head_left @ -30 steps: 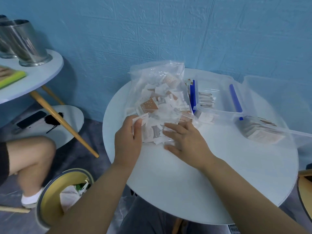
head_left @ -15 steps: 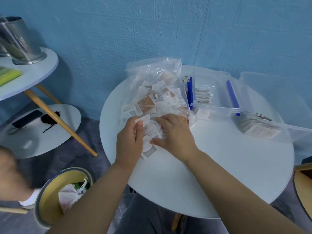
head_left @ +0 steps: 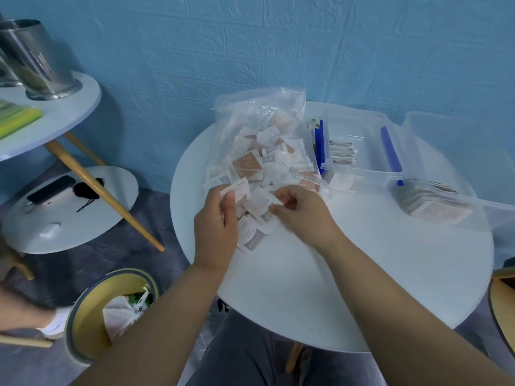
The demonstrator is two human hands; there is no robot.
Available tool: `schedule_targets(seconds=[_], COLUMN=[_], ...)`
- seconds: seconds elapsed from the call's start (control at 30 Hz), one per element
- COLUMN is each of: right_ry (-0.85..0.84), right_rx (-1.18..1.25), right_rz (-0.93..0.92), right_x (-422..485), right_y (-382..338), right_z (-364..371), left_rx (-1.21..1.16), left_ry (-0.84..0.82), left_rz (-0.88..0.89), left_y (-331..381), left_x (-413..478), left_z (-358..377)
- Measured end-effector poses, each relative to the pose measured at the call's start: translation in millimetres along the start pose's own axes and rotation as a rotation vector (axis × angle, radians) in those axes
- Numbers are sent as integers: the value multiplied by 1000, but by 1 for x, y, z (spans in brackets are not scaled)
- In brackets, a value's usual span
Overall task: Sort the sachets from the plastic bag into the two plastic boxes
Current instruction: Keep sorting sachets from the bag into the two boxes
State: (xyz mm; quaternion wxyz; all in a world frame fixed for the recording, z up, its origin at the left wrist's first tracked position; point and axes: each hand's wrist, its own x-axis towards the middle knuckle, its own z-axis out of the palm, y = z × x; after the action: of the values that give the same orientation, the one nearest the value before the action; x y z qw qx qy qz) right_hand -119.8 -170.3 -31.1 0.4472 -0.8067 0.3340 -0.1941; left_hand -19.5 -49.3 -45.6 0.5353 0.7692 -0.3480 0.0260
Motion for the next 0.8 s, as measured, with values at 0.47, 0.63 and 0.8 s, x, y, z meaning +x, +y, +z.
schedule_targets(seconds=[0.47,0.63,0.8], right_ry=[-223,-215,-212], right_rx=[72,4,14], right_rz=[135,37,50], right_x=[-34,-34,-35], right_y=[-17,-16,-16], right_z=[1,16,20], left_rx=[-170,-137,-86], left_ry=[25,-49,-94], left_rz=[-197,-196,-128], left_y=[-1,-2,-3], left_x=[1,1,0], left_z=[-5,-5,-4])
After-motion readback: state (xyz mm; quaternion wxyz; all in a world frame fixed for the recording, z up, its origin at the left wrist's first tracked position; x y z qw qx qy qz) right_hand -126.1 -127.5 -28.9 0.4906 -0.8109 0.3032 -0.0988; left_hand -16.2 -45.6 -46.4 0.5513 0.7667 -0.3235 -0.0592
